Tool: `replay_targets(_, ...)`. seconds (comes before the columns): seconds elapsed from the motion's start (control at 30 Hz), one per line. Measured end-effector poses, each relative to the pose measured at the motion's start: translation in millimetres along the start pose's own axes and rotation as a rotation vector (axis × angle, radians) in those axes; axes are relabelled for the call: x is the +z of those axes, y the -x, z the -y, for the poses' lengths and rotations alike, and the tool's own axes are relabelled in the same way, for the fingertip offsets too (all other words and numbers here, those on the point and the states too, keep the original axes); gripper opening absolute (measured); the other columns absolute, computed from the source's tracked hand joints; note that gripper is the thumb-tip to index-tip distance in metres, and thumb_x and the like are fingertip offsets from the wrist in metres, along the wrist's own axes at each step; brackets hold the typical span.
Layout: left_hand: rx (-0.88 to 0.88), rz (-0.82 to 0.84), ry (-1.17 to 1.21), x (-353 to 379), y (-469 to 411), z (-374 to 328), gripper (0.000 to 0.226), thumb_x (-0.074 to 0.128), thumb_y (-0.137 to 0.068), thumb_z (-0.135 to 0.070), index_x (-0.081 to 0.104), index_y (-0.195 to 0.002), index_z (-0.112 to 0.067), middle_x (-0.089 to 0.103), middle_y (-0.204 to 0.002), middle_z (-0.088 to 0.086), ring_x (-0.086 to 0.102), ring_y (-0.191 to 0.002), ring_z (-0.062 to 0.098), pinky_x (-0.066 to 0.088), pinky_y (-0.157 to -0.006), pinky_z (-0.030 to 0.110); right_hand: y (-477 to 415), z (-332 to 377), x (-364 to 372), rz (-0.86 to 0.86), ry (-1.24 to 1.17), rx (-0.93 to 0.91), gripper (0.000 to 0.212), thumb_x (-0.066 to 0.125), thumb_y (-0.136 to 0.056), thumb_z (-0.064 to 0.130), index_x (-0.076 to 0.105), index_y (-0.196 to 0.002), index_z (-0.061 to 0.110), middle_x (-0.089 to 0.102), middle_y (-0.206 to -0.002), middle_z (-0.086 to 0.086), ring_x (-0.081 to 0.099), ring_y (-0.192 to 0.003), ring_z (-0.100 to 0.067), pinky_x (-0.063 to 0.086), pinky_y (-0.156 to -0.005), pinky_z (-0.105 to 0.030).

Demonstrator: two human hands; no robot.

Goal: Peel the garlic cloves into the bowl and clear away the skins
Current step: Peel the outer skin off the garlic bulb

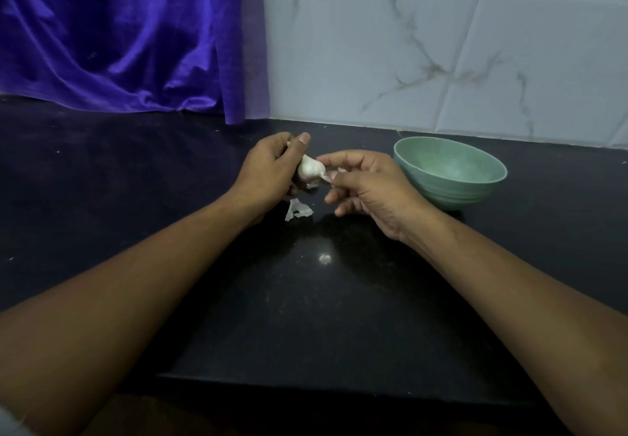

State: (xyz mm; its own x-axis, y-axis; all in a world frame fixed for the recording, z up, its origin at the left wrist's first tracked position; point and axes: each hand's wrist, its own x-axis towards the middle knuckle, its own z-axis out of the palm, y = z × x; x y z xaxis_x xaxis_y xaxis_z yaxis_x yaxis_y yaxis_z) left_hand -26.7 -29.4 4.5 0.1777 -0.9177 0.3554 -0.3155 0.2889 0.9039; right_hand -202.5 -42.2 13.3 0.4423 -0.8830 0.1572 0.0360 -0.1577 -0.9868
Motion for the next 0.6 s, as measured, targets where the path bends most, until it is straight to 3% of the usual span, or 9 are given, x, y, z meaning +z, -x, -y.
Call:
replay_targets(0.07,0.020,-0.006,-0.038,-3.5,-0.6,-0.7,0.039,0.053,-0.108,-0.042,0.056,-0.082,-0.013,0.069,-0.069,0.007,0.066,-0.056,0.016,0.052,-0.054,0.032,-0.1,1.7,-1.0,-0.006,0.015,-0.009,0.024,0.058,-0.099,-0.005,0.074,-0.109,0.008,0.074,-0.092,-0.006,0.070,-0.067,-0.015,0.056,-0.049,-0.025)
replay_targets(0.17,0.025,0.014,-0.076,-6.1,0.4,-2.7,0.038,0.053,-0.108,-0.041,0.054,-0.080,-0.015,0.068,-0.071,0.008,0.065,-0.056,0.014,0.052,-0.056,0.032,0.9,4.0,-1.8,-0.004,0.070,-0.030,0.013,0.063,-0.102,0.014,0.074,-0.109,0.011,0.076,-0.097,-0.004,0.072,-0.070,-0.020,0.056,-0.047,-0.028)
replay_targets(0.23,0.039,0.039,-0.072,-6.5,1.2,-3.9,0.037,0.054,-0.107,-0.039,0.056,-0.081,-0.013,0.068,-0.069,0.006,0.065,-0.056,0.014,0.052,-0.056,0.032,1.3,2.5,-1.1,0.030,0.128,-0.031,0.018,0.068,-0.100,0.023,0.071,-0.112,0.010,0.077,-0.097,-0.004,0.070,-0.065,-0.024,0.053,-0.042,-0.028)
replay_targets(0.4,0.071,0.064,0.085,-7.0,1.9,-9.8,0.034,0.071,-0.099,-0.030,0.061,-0.086,0.000,0.066,-0.071,0.012,0.064,-0.060,0.021,0.054,-0.056,0.033,-0.7,-1.5,0.8,0.094,0.115,-0.035,0.026,0.070,-0.098,0.017,0.064,-0.119,0.002,0.073,-0.106,-0.024,0.070,-0.059,-0.021,0.052,-0.042,-0.025)
replay_targets(0.5,0.022,0.049,0.181,-9.4,2.3,-13.1,0.025,0.077,-0.093,-0.025,0.067,-0.089,-0.002,0.069,-0.072,0.008,0.065,-0.062,0.015,0.053,-0.056,0.022,0.0,1.5,-0.5,0.126,0.015,0.009,0.027,0.065,-0.101,0.019,0.066,-0.124,0.004,0.073,-0.107,-0.020,0.071,-0.067,-0.019,0.057,-0.052,-0.025)
replay_targets(0.6,0.001,0.081,0.217,-14.6,0.5,-11.1,0.022,0.075,-0.095,-0.024,0.073,-0.095,-0.002,0.074,-0.080,0.006,0.069,-0.079,0.024,0.056,-0.065,0.026,-1.5,3.9,-0.8,0.143,-0.098,0.052,0.022,0.061,-0.103,0.018,0.067,-0.118,0.004,0.069,-0.098,-0.015,0.068,-0.069,-0.019,0.058,-0.057,-0.028)
